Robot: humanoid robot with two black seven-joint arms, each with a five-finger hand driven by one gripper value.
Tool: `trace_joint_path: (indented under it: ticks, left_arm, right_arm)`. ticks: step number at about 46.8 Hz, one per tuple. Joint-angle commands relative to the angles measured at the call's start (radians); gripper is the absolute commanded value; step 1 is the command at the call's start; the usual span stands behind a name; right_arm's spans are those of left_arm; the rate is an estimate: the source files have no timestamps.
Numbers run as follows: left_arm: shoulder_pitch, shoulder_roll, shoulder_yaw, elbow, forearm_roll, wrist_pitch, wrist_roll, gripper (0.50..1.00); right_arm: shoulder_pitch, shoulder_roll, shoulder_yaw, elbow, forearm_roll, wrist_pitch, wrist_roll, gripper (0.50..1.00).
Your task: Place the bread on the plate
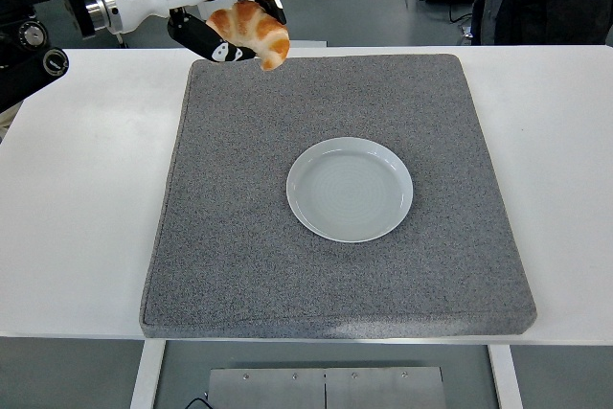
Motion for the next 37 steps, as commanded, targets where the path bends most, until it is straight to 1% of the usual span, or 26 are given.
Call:
trace_joint_path:
  ticks: [1,6,12,19,25,37]
  left_arm:
    - [-0.013,-0.020,0.000,0.001,0.000,-0.002,0.002,0.500]
    - [-0.031,-0.049,0.012,0.001,0.000,-0.003,0.005,0.500]
    - [-0.068,-0.102,0.060,0.003,-0.003,-0.002,0.005,0.500]
    - [-0.068,-0.150,0.061,0.009,-0.003,-0.002,0.007,0.500]
    - [-0.068,-0.210,0.072,0.041,-0.001,-0.002,0.007,0.500]
    - [-0.056,-0.303,0.114,0.093,-0.001,0.003,0.008,0.500]
  right_arm:
    - [0.000,0.000,0.000,0.000,0.000,0.000,0.000,1.000]
    - [0.000,0.000,0.000,0.000,0.000,0.000,0.000,1.000]
    - [0.000,0.000,0.000,0.000,0.000,0.000,0.000,1.000]
    - [0.000,0.000,0.000,0.000,0.000,0.000,0.000,1.000]
    - [0.000,0.000,0.000,0.000,0.000,0.000,0.000,1.000]
    - [0.000,0.000,0.000,0.000,0.000,0.000,0.000,1.000]
